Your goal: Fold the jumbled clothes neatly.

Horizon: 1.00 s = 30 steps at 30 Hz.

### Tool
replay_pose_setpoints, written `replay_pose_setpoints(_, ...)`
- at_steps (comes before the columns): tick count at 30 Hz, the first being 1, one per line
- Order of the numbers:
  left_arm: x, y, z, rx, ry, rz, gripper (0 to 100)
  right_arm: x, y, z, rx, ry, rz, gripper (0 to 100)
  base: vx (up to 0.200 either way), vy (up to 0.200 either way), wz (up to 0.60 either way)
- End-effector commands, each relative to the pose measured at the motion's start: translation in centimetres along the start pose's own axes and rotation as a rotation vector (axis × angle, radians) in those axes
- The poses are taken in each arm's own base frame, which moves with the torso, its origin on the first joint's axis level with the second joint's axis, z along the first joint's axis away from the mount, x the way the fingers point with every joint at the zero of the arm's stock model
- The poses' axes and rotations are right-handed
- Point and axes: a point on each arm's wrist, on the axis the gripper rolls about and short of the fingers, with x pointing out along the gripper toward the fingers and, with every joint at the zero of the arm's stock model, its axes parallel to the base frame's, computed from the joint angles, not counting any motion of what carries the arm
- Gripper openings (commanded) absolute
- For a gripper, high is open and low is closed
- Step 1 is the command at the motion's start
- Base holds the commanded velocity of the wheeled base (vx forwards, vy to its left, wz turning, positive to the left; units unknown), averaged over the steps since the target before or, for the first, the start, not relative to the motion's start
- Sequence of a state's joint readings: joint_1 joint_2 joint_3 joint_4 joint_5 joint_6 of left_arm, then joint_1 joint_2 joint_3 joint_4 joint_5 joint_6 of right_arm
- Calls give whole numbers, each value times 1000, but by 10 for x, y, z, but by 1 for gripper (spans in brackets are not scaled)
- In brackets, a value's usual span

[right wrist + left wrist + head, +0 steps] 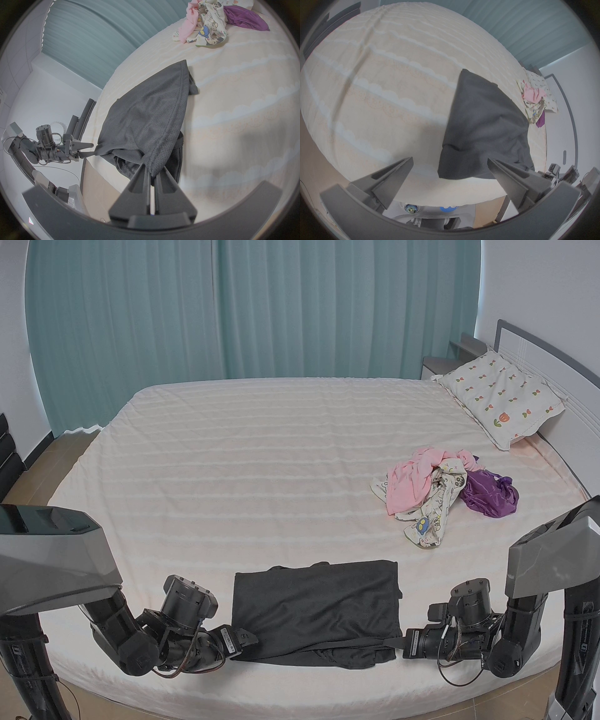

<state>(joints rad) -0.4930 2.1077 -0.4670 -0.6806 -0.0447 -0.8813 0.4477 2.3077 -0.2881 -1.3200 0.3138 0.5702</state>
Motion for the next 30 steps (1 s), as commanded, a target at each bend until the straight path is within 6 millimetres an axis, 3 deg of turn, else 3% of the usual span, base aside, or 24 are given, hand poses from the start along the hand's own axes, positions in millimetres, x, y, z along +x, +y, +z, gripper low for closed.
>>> replay_pose_setpoints(1, 5, -1, -8, 22, 22, 15, 100, 0, 0, 0, -1, 2, 1, 0, 0, 0, 0)
replay_pose_setpoints(9, 18, -9, -8, 39, -11, 24, 100, 1, 0, -1, -1, 5, 1, 0, 0, 0, 0)
replay_pose_setpoints(10, 18, -9, -8, 40, -13, 20, 0, 1, 0, -1, -1, 5, 1, 0, 0, 0, 0)
replay_pose_setpoints(19, 16, -9, -10, 34, -16, 14, 0, -2, 0, -2, -7, 8, -2, 0, 0, 0, 0)
replay_pose_setpoints(30, 7, 12, -17, 20, -23, 22, 0, -15, -5, -4, -42, 26, -1, 0, 0, 0, 0)
